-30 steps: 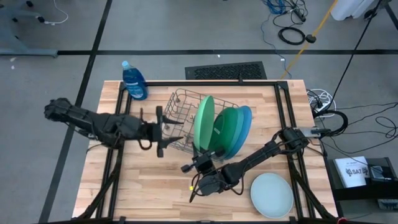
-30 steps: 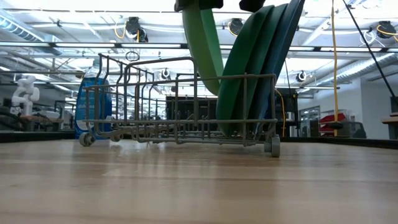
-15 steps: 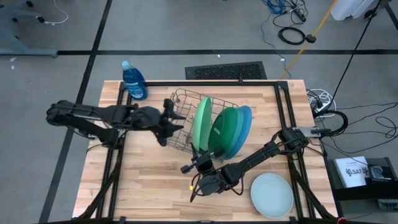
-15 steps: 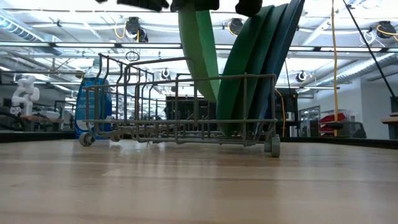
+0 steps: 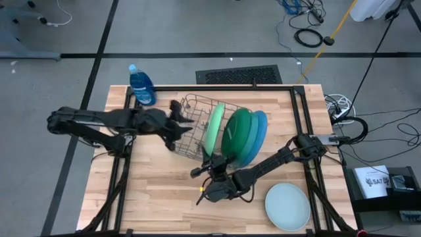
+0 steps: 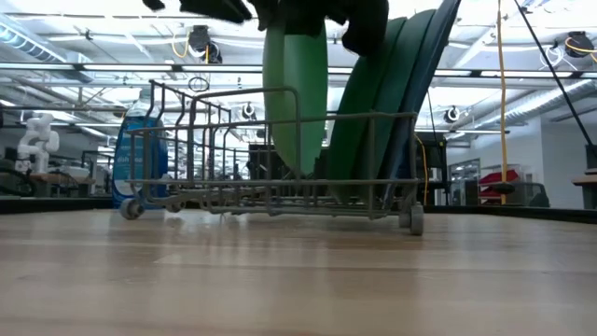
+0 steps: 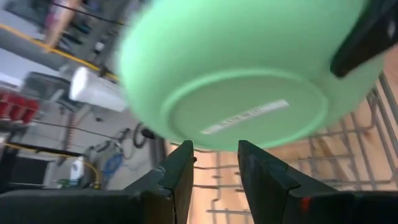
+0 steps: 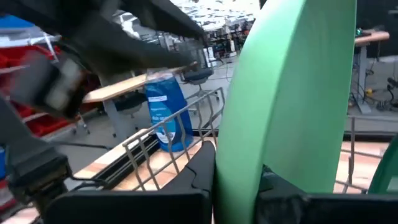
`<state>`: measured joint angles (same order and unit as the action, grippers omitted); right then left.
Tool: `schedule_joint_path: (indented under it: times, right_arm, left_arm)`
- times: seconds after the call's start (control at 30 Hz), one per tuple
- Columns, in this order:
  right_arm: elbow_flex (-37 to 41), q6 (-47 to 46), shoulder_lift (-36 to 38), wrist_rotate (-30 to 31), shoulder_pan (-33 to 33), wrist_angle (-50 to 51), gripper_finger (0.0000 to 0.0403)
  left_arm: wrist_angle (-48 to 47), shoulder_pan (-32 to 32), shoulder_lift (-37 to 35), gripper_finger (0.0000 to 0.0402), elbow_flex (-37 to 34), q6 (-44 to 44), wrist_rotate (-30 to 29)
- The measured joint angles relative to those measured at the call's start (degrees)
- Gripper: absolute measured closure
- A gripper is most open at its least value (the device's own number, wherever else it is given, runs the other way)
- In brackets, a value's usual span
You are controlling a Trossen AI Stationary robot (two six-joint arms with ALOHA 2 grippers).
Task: Sort dishes
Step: Put the light green plate into the dish rack
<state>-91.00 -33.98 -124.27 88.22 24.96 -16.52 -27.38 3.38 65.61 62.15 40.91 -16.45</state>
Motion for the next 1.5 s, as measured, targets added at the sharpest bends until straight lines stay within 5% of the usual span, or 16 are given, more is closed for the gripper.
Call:
schedule_joint_path:
  times: [0.2, 0.57, 0.8, 1.5]
  right_arm:
    - [0.0, -8.2, 0.0, 0.5, -0.5, 6.0, 0.0386]
    - [0.0, -2.2, 0.0, 1.5, -0.1, 0.4, 0.038]
    - [0.0, 8.4, -0.1, 1.6, 0.2, -8.7, 0.0387]
    - [0.0, 10.9, -0.1, 2.0, 1.8, -8.4, 0.0387]
  left_arm:
    - [1.6, 0.0, -10.1, 0.0275, 0.1, -2.8, -0.2]
    - [1.1, 0.0, -23.4, 0.0275, 0.1, -12.0, -0.2]
    - [-1.1, 0.0, -25.3, 0.0275, 0.1, -13.6, -0.2]
    - [-9.8, 0.0, -26.5, 0.0275, 0.1, -19.6, -0.1]
